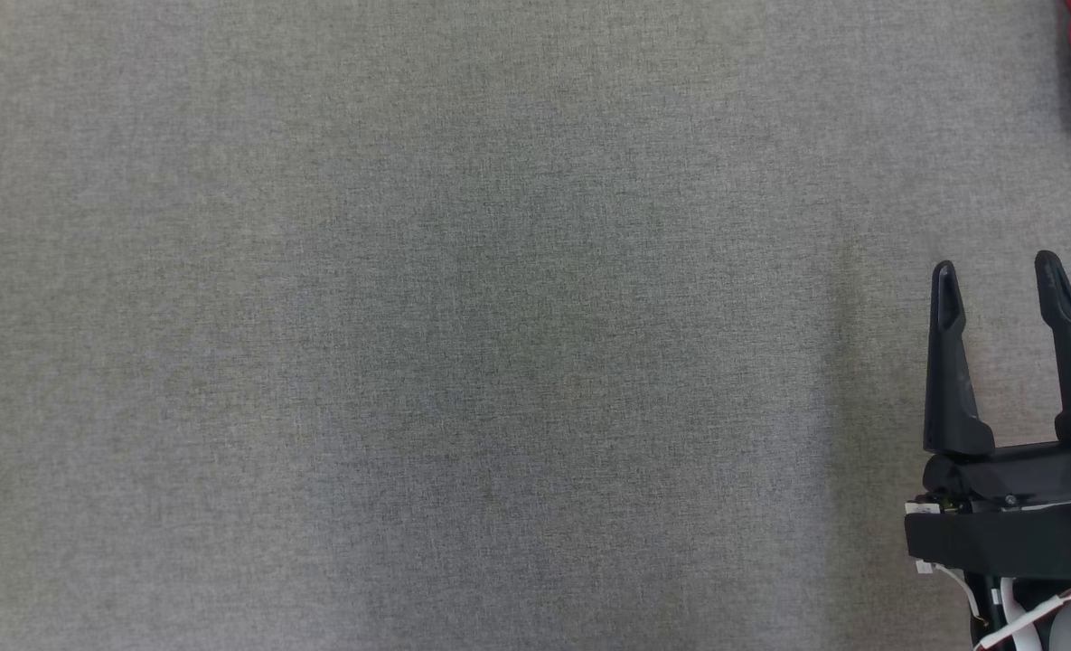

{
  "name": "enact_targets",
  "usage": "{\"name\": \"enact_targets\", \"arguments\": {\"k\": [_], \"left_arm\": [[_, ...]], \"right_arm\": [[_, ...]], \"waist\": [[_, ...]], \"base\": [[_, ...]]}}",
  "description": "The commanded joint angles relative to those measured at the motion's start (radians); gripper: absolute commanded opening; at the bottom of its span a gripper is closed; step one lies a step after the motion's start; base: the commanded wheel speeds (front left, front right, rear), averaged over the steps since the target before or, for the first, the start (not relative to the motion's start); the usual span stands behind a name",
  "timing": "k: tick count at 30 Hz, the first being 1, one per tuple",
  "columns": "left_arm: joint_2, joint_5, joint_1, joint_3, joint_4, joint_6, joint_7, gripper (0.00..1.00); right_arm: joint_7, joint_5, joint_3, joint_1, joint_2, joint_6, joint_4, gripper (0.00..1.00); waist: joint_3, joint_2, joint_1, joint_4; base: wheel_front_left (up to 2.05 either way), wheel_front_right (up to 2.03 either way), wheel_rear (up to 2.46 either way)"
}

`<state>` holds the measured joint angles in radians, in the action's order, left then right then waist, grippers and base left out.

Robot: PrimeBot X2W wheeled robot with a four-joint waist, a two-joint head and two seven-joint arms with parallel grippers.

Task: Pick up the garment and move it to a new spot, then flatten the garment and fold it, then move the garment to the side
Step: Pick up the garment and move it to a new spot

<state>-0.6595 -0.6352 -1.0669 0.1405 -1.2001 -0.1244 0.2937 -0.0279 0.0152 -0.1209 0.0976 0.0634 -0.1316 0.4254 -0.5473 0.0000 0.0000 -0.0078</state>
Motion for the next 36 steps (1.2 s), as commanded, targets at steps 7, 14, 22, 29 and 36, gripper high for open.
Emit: {"name": "enact_targets", "arguments": {"k": [7,14,22,29,36], "left_arm": [[0.037,0.011,0.01,0.047,0.02,-0.009,-0.092,0.0],[0.035,0.029,-0.048,0.07,0.104,-0.005,-0.335,0.0],[0.055,0.092,-0.146,0.133,0.204,-0.005,-0.534,0.0],[0.129,0.099,-0.15,0.172,0.369,-0.005,-0.555,0.0],[0.214,0.089,-0.098,0.212,0.571,0.018,-0.524,0.0]], "right_arm": [[-0.014,-0.008,0.0,-0.005,0.002,0.002,0.002,1.0],[-0.007,0.006,0.005,0.002,0.01,0.002,-0.017,1.0],[0.024,0.031,0.019,-0.014,-0.002,0.002,-0.094,1.0],[0.078,0.067,0.038,-0.041,-0.012,0.002,-0.192,1.0],[0.125,0.11,0.048,-0.059,-0.014,0.002,-0.277,1.0]], "waist": [[0.015,0.0,0.0,0.011],[0.066,0.0,0.0,0.029],[0.183,0.0,0.0,0.033],[0.297,0.0,0.0,-0.006],[0.366,0.0,0.0,-0.086]], "base": [[0.0,0.0,0.0],[0.0,0.0,0.0],[0.0,0.0,0.0],[0.0,0.0,0.0],[0.0,0.0,0.0]]}}
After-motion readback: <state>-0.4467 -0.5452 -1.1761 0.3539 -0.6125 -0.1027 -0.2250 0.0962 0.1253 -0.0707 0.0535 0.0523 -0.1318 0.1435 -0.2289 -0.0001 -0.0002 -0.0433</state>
